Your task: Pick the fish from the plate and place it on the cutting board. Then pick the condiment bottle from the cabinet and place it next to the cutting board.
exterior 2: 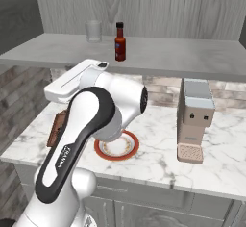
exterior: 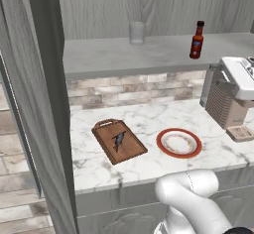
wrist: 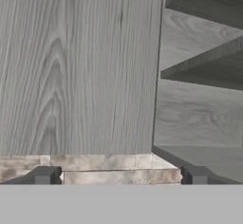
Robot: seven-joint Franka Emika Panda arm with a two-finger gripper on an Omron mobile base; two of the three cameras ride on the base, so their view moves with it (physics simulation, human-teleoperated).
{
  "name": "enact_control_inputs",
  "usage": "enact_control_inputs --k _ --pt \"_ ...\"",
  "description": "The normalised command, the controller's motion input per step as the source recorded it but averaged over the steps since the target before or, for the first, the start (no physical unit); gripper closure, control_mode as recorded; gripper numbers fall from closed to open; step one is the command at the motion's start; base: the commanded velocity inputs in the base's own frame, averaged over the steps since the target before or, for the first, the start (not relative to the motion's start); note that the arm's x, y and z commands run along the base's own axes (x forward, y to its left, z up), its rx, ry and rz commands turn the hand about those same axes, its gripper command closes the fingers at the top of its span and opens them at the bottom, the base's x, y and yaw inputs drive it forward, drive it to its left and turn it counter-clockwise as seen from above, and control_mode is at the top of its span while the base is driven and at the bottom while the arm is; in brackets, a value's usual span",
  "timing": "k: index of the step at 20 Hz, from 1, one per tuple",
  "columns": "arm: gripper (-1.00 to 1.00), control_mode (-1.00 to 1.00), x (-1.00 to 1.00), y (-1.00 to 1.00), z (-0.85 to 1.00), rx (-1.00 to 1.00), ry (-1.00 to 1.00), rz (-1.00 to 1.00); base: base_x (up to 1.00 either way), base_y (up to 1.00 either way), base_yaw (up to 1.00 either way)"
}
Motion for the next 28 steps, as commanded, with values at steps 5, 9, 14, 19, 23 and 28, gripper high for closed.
enact_control_inputs --k 5,9,14,19,23,28 --pt "-1.0 -1.0 0.16 -0.3 0.0 0.0 0.06 -0.05 0.0 0.0 0.0" --pt "-1.0 -1.0 0.17 -0.32 0.0 0.0 0.06 -0.05 0.0 0.0 0.0" --pt "-1.0 -1.0 0.17 -0.25 0.0 0.0 0.04 -0.05 0.0 0.0 0.0" --pt "-1.0 -1.0 0.09 -0.16 0.0 0.0 0.0 -0.03 0.0 0.0 0.0" --pt "-1.0 -1.0 0.06 -0.11 0.0 0.0 0.0 -0.01 0.0 0.0 0.0" --pt "-1.0 -1.0 0.03 -0.06 0.0 0.0 0.0 0.0 0.0 0.0 0.0"
